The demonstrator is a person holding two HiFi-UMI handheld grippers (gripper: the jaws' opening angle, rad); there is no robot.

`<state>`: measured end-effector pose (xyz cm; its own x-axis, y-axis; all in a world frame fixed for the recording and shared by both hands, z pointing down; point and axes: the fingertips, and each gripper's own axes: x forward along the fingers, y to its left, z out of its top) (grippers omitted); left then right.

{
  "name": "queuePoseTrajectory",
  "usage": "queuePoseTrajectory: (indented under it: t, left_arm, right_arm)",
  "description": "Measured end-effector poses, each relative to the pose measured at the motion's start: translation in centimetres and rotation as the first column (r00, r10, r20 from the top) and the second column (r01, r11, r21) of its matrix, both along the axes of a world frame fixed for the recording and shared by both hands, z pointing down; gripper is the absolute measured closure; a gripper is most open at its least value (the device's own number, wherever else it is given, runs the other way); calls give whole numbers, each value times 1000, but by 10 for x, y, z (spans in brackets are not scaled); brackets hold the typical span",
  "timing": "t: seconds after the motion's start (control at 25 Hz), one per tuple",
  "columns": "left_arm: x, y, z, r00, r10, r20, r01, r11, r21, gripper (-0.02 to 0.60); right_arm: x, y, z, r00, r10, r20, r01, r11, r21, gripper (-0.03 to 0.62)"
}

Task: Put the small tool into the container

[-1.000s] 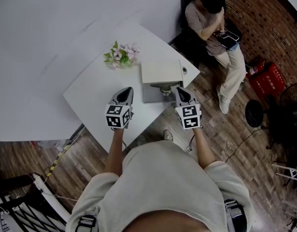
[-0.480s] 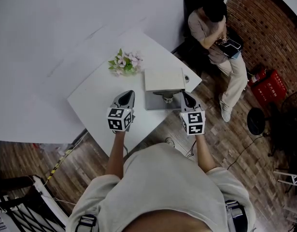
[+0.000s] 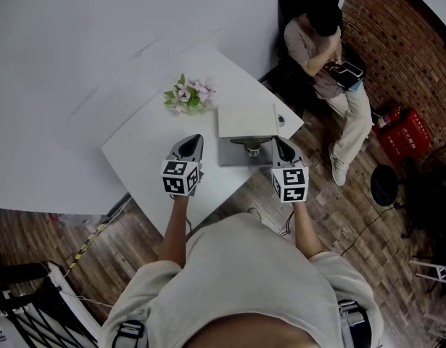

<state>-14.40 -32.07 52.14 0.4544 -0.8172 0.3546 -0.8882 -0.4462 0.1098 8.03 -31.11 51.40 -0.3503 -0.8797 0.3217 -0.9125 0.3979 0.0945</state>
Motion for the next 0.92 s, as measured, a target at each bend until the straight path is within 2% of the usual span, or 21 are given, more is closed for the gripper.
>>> queuePoseTrajectory:
  t: [0.92]
  left_arm:
    - [0, -10, 8, 1000, -1, -4, 1, 1000, -12, 571]
  right_arm:
    - [-9, -10, 6, 1000, -17, -4, 17, 1000, 2, 595]
